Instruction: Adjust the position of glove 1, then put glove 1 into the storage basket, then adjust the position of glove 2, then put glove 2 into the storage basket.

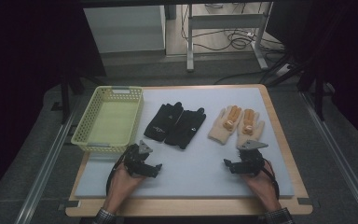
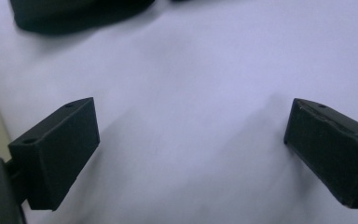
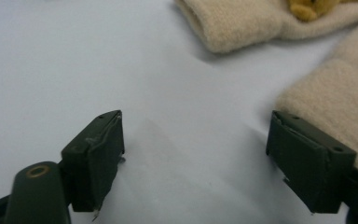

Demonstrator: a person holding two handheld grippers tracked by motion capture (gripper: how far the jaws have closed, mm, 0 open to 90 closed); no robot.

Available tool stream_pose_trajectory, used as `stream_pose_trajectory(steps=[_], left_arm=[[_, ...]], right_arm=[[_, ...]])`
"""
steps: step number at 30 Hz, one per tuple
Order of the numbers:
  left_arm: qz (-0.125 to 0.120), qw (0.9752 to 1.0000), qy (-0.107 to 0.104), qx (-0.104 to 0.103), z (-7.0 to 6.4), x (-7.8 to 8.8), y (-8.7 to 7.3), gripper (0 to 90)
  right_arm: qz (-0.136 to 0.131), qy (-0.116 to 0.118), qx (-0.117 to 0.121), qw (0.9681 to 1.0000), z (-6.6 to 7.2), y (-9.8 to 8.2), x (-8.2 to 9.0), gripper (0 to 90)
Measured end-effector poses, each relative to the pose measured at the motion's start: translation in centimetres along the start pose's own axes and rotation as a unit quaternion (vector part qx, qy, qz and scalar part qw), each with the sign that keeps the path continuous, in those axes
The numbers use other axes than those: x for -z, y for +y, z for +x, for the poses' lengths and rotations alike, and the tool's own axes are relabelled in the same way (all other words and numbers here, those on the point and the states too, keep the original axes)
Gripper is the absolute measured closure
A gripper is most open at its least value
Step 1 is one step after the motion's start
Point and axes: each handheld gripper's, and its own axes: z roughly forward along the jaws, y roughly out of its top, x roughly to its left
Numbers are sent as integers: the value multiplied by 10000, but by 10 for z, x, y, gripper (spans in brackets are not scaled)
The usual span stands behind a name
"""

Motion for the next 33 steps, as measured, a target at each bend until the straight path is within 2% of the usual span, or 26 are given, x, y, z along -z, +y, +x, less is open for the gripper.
stream_pose_trajectory(steps=[1, 2, 3, 5, 20, 26, 33], left_arm=[[-77, 9997, -161, 165, 4, -1, -5, 36], [-77, 9997, -161, 165, 4, -1, -5, 28], [-256, 9992, -255, 159, 7, 0, -10, 40], [-258, 9993, -220, 135, 6, -1, -10, 39], [-269, 9993, -218, 136, 6, -1, -11, 39], [-274, 9993, -215, 123, 6, -1, -11, 39], [-271, 9993, -216, 124, 6, -1, -11, 39]], right_arm=[[-2, 8, -1, 10000, 0, 0, 0, 178], [-2, 8, -1, 10000, 0, 0, 0, 178], [7, 10, 9, 10000, 0, 0, 0, 162], [37, 73, 43, 10000, 0, 0, -1, 131], [78, 44, -11, 10000, 1, 1, -1, 131], [81, -54, -103, 9999, 4, 2, -1, 141], [48, 48, -99, 9999, 6, 5, 0, 188]])
